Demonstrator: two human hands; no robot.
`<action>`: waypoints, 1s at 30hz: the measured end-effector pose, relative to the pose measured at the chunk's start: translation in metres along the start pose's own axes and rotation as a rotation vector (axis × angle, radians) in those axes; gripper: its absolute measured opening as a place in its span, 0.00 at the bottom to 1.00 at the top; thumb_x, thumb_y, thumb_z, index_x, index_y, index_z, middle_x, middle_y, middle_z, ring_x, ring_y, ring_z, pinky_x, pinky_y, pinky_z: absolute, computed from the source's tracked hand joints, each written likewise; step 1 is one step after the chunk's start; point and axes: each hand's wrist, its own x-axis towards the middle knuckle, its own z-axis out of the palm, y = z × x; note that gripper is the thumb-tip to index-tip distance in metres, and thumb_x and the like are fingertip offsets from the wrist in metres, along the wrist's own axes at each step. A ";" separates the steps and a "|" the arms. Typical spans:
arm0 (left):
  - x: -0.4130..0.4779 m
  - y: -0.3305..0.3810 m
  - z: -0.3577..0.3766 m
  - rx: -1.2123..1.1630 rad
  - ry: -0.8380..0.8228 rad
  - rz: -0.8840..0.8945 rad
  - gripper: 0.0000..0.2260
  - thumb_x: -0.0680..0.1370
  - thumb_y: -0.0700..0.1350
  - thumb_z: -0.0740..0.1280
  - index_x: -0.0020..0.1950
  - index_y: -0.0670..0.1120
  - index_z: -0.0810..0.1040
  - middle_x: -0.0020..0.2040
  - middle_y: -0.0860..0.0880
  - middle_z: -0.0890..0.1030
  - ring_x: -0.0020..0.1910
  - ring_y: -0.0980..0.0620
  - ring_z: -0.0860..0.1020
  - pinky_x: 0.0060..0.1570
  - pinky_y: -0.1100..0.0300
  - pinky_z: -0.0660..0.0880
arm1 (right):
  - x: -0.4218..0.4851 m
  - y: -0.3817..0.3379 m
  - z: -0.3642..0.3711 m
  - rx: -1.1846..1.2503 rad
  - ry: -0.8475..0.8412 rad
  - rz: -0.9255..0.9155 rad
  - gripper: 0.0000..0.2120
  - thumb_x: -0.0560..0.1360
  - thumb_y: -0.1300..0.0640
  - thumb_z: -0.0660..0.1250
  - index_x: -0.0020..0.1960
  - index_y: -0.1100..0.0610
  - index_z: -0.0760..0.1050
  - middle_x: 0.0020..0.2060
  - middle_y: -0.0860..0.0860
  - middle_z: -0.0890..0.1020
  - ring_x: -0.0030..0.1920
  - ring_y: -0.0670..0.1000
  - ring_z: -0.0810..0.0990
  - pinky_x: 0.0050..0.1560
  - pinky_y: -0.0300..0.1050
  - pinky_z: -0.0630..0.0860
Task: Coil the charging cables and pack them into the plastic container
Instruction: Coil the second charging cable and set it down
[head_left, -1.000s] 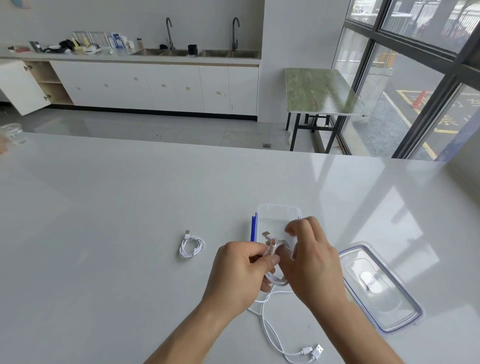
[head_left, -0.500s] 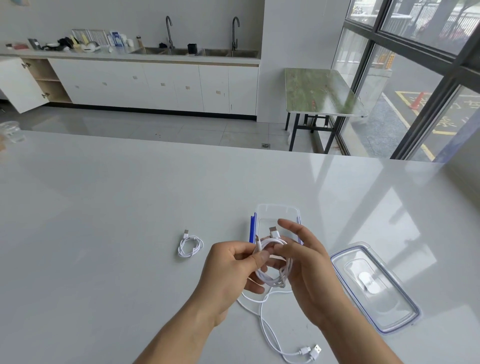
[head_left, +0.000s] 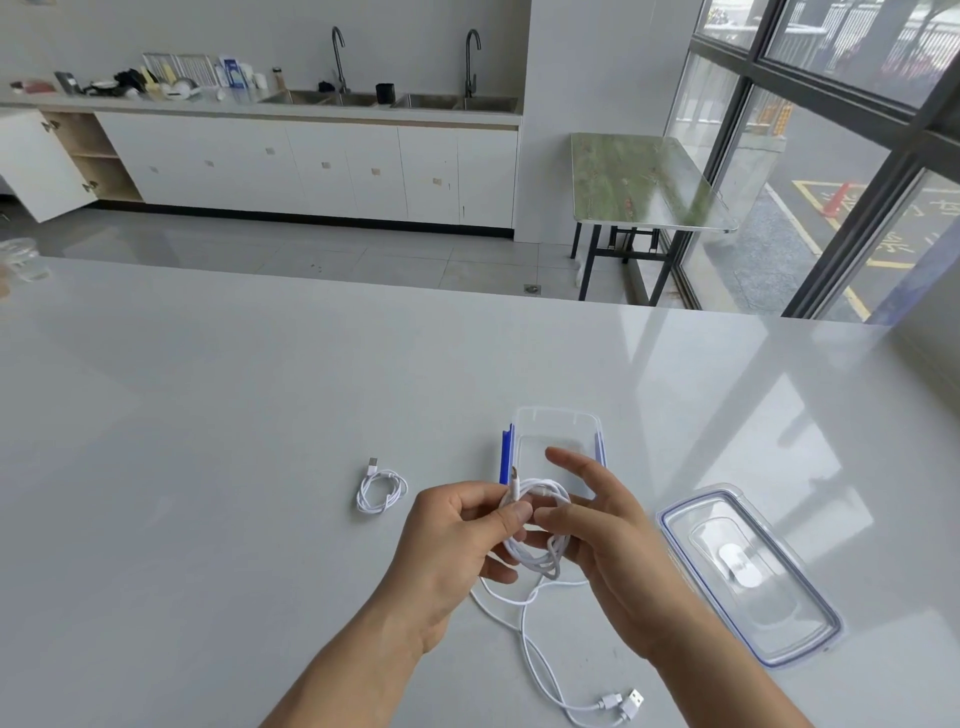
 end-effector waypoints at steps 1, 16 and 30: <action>0.000 0.000 -0.001 0.005 0.012 0.005 0.05 0.77 0.40 0.71 0.45 0.46 0.87 0.32 0.51 0.83 0.30 0.53 0.78 0.34 0.56 0.79 | 0.000 0.000 0.000 -0.014 -0.002 -0.004 0.29 0.65 0.60 0.74 0.65 0.45 0.75 0.52 0.59 0.86 0.54 0.65 0.83 0.66 0.63 0.74; 0.003 -0.010 -0.022 -0.032 0.138 -0.043 0.05 0.76 0.42 0.73 0.41 0.46 0.87 0.32 0.50 0.83 0.29 0.52 0.78 0.31 0.57 0.79 | 0.011 0.008 0.003 -0.149 0.005 -0.017 0.11 0.81 0.60 0.63 0.54 0.59 0.85 0.50 0.61 0.87 0.48 0.60 0.85 0.53 0.57 0.82; 0.003 -0.049 -0.089 -0.143 0.325 -0.184 0.08 0.75 0.35 0.71 0.50 0.45 0.85 0.44 0.42 0.87 0.39 0.46 0.84 0.35 0.56 0.80 | 0.060 0.061 0.054 -0.275 -0.010 0.114 0.05 0.77 0.66 0.69 0.49 0.63 0.83 0.44 0.60 0.88 0.41 0.52 0.84 0.46 0.48 0.80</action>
